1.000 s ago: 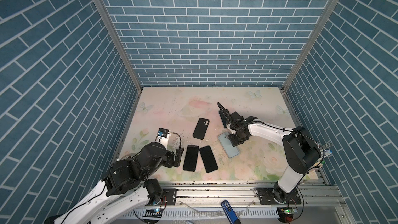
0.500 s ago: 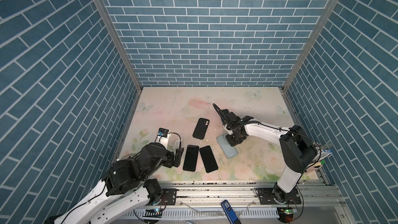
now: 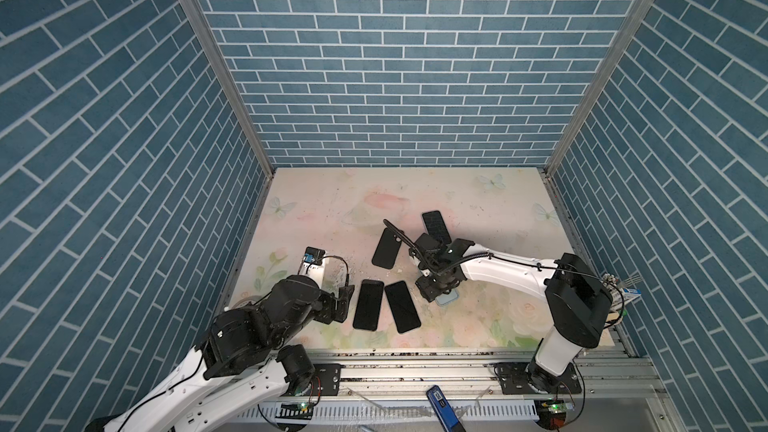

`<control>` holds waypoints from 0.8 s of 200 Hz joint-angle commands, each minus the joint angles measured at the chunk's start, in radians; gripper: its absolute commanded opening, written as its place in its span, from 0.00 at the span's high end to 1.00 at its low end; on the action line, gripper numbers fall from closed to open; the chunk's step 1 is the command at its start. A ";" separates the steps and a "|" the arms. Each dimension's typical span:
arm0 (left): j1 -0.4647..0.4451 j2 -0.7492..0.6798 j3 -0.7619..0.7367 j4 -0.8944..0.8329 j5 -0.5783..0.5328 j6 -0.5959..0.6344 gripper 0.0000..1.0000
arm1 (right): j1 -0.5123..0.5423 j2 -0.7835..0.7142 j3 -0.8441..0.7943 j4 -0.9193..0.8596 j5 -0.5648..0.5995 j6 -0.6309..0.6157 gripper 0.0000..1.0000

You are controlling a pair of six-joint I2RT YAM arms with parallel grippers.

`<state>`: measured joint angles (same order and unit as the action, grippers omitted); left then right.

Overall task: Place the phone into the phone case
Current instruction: 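Reach the right gripper to the black phone beside the pink-framed phone and grasp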

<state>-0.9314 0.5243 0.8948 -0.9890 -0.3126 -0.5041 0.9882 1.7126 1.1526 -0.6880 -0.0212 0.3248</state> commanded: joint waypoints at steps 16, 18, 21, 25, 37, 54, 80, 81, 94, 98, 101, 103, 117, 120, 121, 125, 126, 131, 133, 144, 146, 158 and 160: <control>0.005 -0.003 -0.011 0.009 0.008 0.009 0.00 | 0.090 0.018 0.018 0.018 -0.023 0.137 0.28; 0.005 -0.002 -0.012 0.009 0.009 0.010 0.00 | 0.093 0.020 0.021 0.019 -0.022 0.141 0.27; 0.006 -0.002 -0.011 0.009 0.010 0.009 0.00 | 0.099 0.023 0.024 0.019 -0.020 0.147 0.25; 0.006 -0.003 -0.011 0.009 0.010 0.010 0.00 | 0.104 0.028 0.029 0.019 -0.019 0.154 0.24; 0.005 -0.003 -0.010 0.008 0.012 0.010 0.01 | 0.120 0.050 0.042 0.018 -0.017 0.181 0.22; 0.005 -0.008 -0.011 0.010 0.011 0.010 0.00 | 0.135 0.085 0.056 0.019 -0.014 0.226 0.11; 0.005 -0.017 -0.011 0.010 0.003 0.009 0.00 | 0.147 0.124 0.073 0.030 -0.026 0.296 0.02; 0.005 -0.018 -0.011 0.010 0.003 0.009 0.00 | 0.149 0.125 0.073 0.031 -0.026 0.298 0.02; 0.006 -0.021 -0.011 0.010 0.003 0.010 0.01 | 0.153 0.130 0.068 0.054 -0.043 0.321 0.02; 0.005 -0.022 -0.011 0.010 0.003 0.010 0.01 | 0.154 0.131 0.066 0.061 -0.049 0.326 0.02; 0.005 -0.023 -0.011 0.010 0.003 0.009 0.00 | 0.156 0.133 0.065 0.065 -0.051 0.330 0.02; 0.005 -0.023 -0.011 0.010 0.002 0.010 0.00 | 0.157 0.135 0.066 0.068 -0.053 0.333 0.02; 0.006 -0.026 -0.011 0.012 0.004 0.011 0.00 | 0.166 0.151 0.080 0.058 -0.037 0.351 0.01; 0.005 -0.026 -0.011 0.012 0.004 0.012 0.00 | 0.169 0.157 0.086 0.052 -0.032 0.353 0.01; 0.005 -0.026 -0.011 0.012 0.004 0.011 0.00 | 0.171 0.161 0.090 0.047 -0.030 0.354 0.02; 0.005 -0.026 -0.011 0.012 0.004 0.011 0.00 | 0.173 0.167 0.097 0.041 -0.026 0.356 0.01; 0.005 -0.027 -0.011 0.012 0.004 0.012 0.00 | 0.174 0.169 0.099 0.039 -0.025 0.357 0.01; 0.005 -0.027 -0.011 0.012 0.004 0.011 0.01 | 0.178 0.177 0.108 0.030 -0.022 0.356 0.01; 0.006 -0.027 -0.011 0.012 0.005 0.010 0.00 | 0.181 0.180 0.111 0.027 -0.021 0.356 0.01; 0.005 -0.027 -0.013 0.013 0.006 0.011 0.00 | 0.193 0.191 0.123 0.020 -0.012 0.356 0.02; 0.005 -0.027 -0.013 0.013 0.006 0.011 0.00 | 0.193 0.192 0.126 0.021 -0.010 0.357 0.01; 0.006 -0.027 -0.011 0.013 0.007 0.011 0.00 | 0.206 0.200 0.135 0.018 -0.003 0.364 0.01; 0.005 -0.027 -0.011 0.013 0.007 0.013 0.01 | 0.207 0.203 0.139 0.017 -0.001 0.367 0.01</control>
<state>-0.9314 0.5037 0.8913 -0.9886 -0.3084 -0.5037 1.1698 1.8927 1.2575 -0.6418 -0.0471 0.6334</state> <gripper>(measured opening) 0.995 0.986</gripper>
